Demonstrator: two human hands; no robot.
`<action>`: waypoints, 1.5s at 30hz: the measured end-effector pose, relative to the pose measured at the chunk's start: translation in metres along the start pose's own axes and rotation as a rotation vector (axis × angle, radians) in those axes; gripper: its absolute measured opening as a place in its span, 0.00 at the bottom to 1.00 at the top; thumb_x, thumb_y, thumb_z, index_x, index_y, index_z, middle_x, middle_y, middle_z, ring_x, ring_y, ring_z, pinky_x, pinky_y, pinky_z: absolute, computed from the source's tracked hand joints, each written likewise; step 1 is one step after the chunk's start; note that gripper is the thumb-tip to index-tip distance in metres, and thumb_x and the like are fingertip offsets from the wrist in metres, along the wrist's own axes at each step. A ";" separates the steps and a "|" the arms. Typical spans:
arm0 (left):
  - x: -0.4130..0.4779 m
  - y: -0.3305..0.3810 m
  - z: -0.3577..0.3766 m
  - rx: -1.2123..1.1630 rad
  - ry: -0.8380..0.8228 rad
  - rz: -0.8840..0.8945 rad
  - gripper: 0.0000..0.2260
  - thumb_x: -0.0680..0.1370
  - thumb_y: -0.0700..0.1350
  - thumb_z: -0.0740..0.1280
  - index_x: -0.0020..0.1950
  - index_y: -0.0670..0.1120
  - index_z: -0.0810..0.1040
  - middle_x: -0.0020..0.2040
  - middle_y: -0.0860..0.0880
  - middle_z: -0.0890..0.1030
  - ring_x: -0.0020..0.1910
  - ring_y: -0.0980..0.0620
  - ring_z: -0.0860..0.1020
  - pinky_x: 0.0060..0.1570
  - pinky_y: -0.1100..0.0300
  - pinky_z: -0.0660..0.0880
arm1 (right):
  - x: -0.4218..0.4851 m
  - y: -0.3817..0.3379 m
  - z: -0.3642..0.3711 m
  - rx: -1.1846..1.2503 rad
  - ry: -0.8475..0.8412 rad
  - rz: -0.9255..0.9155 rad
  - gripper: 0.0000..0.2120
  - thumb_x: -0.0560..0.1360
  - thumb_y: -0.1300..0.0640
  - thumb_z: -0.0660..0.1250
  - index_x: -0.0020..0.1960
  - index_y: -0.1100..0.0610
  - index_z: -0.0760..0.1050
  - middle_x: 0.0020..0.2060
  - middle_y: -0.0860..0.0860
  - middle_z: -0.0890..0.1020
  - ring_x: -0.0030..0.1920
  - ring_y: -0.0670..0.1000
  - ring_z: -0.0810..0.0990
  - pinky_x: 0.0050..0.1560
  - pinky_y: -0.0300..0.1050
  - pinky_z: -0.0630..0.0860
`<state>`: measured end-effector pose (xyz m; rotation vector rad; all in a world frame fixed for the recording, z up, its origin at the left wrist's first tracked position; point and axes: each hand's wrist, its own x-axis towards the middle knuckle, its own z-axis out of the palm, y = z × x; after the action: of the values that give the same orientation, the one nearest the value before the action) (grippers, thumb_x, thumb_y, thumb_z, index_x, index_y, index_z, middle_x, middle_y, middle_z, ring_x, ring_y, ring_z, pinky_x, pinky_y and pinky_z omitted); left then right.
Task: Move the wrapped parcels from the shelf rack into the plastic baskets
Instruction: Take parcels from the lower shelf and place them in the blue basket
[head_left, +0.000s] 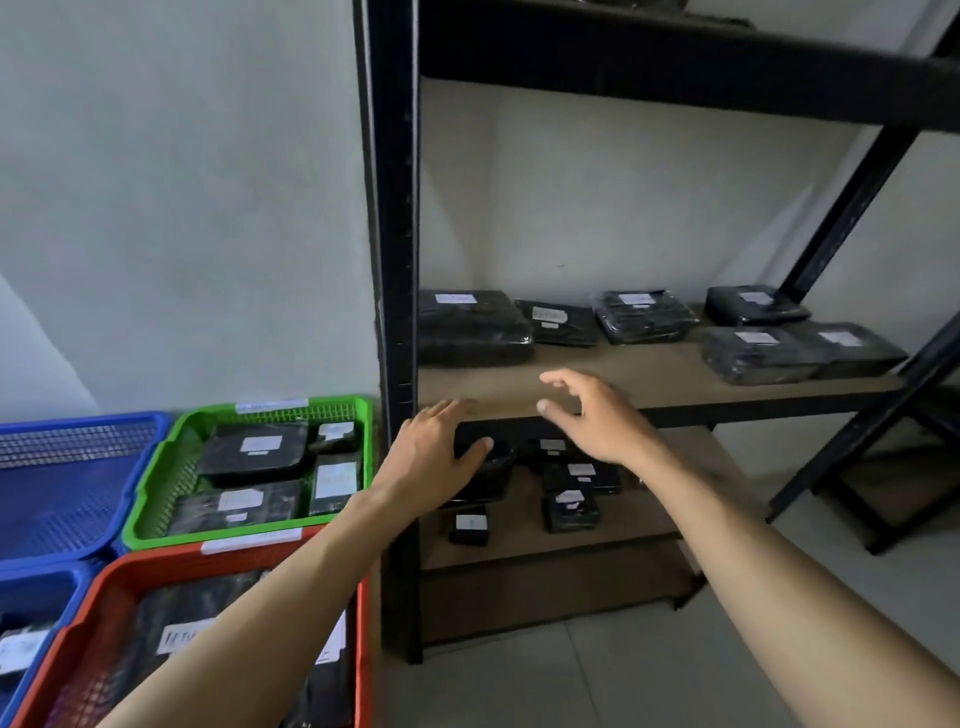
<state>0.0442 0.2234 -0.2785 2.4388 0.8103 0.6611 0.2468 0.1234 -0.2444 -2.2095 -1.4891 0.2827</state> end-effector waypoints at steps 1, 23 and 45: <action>0.009 0.002 0.004 -0.003 0.017 0.001 0.21 0.76 0.52 0.67 0.67 0.47 0.72 0.63 0.49 0.77 0.62 0.48 0.74 0.63 0.51 0.71 | 0.009 0.007 -0.004 0.024 0.032 0.007 0.21 0.79 0.45 0.64 0.70 0.49 0.70 0.67 0.48 0.74 0.67 0.49 0.72 0.62 0.44 0.69; 0.109 -0.015 0.064 0.403 0.148 -0.409 0.33 0.77 0.55 0.64 0.78 0.50 0.52 0.79 0.50 0.49 0.77 0.48 0.48 0.74 0.50 0.48 | 0.206 0.074 0.038 0.393 -0.171 -0.233 0.36 0.73 0.47 0.72 0.76 0.53 0.61 0.73 0.53 0.68 0.73 0.52 0.66 0.65 0.36 0.59; 0.147 -0.007 0.075 0.558 0.160 -0.360 0.29 0.78 0.62 0.57 0.76 0.51 0.60 0.77 0.50 0.57 0.77 0.47 0.51 0.72 0.41 0.47 | 0.218 0.089 0.031 0.189 -0.187 -0.277 0.35 0.75 0.34 0.61 0.77 0.48 0.57 0.72 0.54 0.69 0.69 0.55 0.70 0.68 0.51 0.66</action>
<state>0.1880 0.3014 -0.2976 2.6186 1.6353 0.5458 0.3932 0.3035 -0.2966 -1.8449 -1.7658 0.5260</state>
